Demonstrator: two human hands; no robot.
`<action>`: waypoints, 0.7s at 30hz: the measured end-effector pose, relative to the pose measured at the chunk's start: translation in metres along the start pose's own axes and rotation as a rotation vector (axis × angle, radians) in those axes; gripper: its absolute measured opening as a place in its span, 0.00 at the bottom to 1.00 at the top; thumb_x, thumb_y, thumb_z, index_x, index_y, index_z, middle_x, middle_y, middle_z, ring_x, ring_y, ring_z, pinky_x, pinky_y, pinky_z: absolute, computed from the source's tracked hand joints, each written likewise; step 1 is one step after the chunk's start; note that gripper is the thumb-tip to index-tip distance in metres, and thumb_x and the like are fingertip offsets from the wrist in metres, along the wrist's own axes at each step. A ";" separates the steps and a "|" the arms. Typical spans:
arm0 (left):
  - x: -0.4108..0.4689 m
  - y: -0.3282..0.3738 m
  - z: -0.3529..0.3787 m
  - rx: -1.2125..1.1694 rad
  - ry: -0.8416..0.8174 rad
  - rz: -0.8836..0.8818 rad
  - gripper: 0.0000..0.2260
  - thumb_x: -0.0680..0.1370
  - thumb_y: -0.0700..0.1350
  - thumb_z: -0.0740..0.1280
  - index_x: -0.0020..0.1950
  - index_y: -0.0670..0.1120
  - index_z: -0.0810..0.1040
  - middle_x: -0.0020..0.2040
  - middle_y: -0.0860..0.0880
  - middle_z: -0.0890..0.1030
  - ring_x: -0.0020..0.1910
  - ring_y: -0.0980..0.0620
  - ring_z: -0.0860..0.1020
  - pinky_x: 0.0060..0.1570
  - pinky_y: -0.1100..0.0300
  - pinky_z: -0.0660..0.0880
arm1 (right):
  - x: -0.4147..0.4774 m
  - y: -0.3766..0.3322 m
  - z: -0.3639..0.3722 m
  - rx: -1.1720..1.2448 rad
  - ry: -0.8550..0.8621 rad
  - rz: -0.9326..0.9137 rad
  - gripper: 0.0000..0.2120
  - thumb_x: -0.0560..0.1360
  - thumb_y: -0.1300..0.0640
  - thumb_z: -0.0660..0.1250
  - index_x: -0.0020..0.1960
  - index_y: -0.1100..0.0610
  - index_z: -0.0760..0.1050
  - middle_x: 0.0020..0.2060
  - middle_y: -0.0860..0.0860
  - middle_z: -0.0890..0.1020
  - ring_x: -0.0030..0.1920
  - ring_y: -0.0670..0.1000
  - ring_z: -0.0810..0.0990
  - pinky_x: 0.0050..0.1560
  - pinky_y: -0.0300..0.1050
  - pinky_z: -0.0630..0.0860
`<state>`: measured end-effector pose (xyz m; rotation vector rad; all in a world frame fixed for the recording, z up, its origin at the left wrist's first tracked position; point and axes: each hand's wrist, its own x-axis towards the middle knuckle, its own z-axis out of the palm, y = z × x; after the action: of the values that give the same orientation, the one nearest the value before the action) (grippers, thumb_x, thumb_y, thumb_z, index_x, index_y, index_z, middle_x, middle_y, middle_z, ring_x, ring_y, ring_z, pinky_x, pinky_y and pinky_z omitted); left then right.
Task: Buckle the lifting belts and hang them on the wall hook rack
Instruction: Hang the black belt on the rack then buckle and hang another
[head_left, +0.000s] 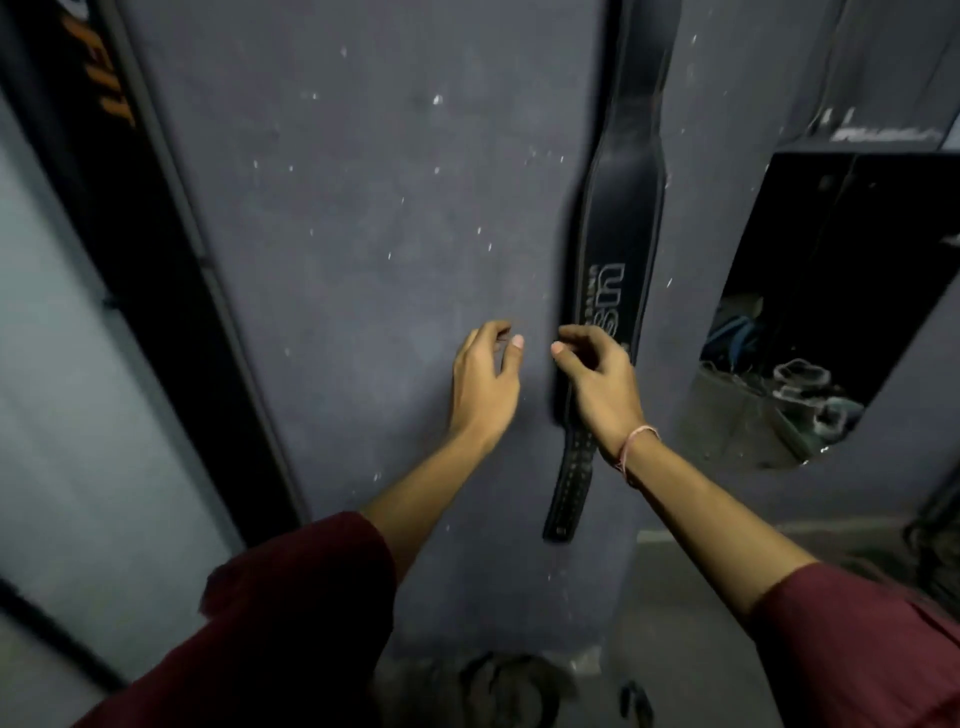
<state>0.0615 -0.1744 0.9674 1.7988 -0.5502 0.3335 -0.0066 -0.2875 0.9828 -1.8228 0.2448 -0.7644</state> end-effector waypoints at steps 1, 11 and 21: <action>-0.020 -0.010 -0.002 0.009 -0.018 -0.034 0.13 0.83 0.47 0.62 0.64 0.42 0.76 0.60 0.45 0.80 0.58 0.51 0.77 0.61 0.55 0.74 | -0.017 0.012 0.003 0.000 -0.034 0.026 0.13 0.79 0.57 0.67 0.63 0.57 0.76 0.50 0.48 0.81 0.49 0.38 0.78 0.49 0.22 0.72; -0.224 -0.114 0.015 0.182 -0.142 -0.356 0.07 0.80 0.37 0.65 0.53 0.37 0.80 0.51 0.40 0.83 0.49 0.46 0.79 0.47 0.66 0.67 | -0.186 0.150 0.007 0.028 -0.370 0.421 0.12 0.77 0.69 0.67 0.60 0.63 0.77 0.48 0.54 0.79 0.51 0.50 0.78 0.54 0.41 0.77; -0.337 -0.189 0.042 0.204 -0.318 -0.594 0.05 0.79 0.35 0.65 0.52 0.37 0.80 0.48 0.42 0.83 0.47 0.51 0.78 0.49 0.65 0.70 | -0.274 0.249 -0.008 -0.056 -0.374 0.742 0.12 0.74 0.75 0.66 0.51 0.62 0.78 0.46 0.55 0.81 0.52 0.54 0.79 0.65 0.56 0.75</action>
<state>-0.1276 -0.1059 0.6345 2.1317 -0.1782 -0.3195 -0.1743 -0.2508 0.6547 -1.7042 0.6485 0.1007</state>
